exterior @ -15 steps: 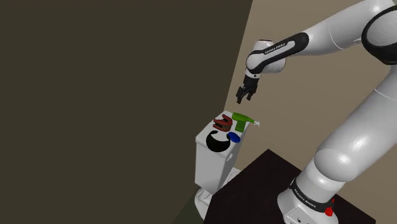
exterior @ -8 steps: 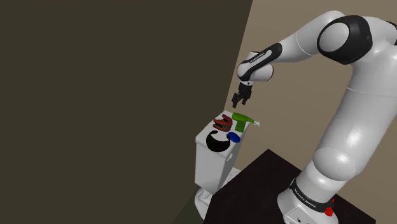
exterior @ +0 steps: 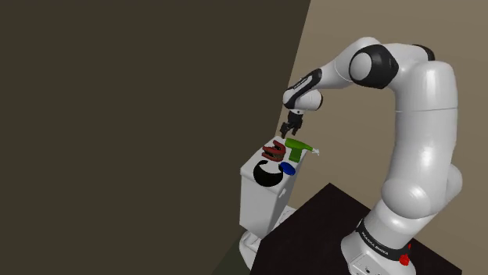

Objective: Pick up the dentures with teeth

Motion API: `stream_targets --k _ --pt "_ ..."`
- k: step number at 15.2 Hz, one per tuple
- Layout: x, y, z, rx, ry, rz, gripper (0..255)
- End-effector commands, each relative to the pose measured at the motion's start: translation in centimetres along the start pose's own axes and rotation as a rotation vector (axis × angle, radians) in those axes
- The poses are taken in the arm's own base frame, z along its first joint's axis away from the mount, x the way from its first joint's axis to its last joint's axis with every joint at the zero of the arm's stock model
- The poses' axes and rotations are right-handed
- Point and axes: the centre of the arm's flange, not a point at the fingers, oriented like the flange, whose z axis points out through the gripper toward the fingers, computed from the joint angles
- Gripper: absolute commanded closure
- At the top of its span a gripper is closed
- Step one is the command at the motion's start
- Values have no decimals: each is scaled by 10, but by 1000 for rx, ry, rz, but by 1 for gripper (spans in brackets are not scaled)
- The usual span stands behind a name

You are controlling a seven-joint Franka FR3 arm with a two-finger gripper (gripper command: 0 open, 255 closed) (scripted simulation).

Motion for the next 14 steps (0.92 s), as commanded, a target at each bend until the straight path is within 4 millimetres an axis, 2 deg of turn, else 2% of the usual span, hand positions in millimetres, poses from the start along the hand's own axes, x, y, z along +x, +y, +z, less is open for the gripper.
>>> stream_targets --k 1,7,14 --pt "14 12 20 5 -1 4 0" --pt "51 47 82 18 -4 14 0" --pt "51 49 116 19 -4 15 0"
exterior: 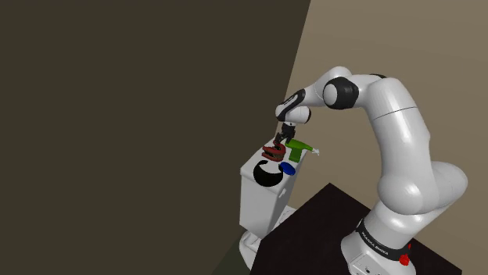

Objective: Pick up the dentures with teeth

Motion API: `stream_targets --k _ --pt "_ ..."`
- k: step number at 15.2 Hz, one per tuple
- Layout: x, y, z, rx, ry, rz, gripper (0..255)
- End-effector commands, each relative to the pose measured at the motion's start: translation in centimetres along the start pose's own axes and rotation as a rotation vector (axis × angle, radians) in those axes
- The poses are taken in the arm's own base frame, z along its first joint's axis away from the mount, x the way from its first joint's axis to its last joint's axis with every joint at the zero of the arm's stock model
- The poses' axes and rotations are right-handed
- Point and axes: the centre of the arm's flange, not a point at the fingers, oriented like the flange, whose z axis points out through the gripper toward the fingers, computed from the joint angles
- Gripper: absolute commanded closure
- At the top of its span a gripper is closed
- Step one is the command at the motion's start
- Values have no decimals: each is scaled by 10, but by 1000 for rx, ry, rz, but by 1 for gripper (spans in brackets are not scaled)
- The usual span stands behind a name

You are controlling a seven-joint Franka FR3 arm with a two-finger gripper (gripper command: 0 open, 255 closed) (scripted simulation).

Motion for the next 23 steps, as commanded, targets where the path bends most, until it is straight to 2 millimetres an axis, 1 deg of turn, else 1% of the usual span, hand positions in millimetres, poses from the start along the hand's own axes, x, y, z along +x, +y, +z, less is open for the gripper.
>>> stream_targets --k 1,3,4,13,23 --pt "1 1 13 0 0 0 0" --pt "1 1 13 0 0 0 0" --pt "0 0 13 0 1 0 255" --pt "1 1 13 0 0 0 255" --pt "3 0 -40 0 0 0 255"
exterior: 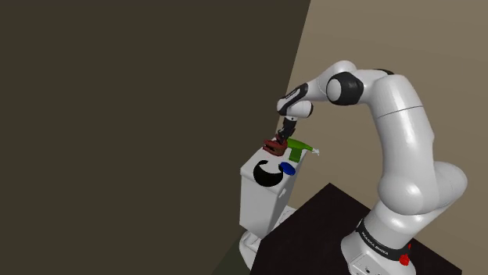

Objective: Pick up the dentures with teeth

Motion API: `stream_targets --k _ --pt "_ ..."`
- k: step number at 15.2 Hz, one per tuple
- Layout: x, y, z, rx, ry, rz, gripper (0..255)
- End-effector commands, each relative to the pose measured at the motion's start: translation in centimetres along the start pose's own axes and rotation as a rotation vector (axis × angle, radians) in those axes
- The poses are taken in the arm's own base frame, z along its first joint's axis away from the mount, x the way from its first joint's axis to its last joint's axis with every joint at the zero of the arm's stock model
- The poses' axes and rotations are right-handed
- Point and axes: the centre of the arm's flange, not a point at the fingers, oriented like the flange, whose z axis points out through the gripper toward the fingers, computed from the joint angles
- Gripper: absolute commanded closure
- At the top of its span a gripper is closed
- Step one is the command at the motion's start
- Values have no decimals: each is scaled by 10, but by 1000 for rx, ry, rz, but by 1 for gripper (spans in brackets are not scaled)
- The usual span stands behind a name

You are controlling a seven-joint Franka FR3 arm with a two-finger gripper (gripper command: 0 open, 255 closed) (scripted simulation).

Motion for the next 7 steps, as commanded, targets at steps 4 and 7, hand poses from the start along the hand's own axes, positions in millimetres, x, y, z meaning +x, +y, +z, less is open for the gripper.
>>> stream_targets --k 4,7 --pt "1 1 -27 0 1 0 255" --pt "1 1 -33 0 1 0 255"
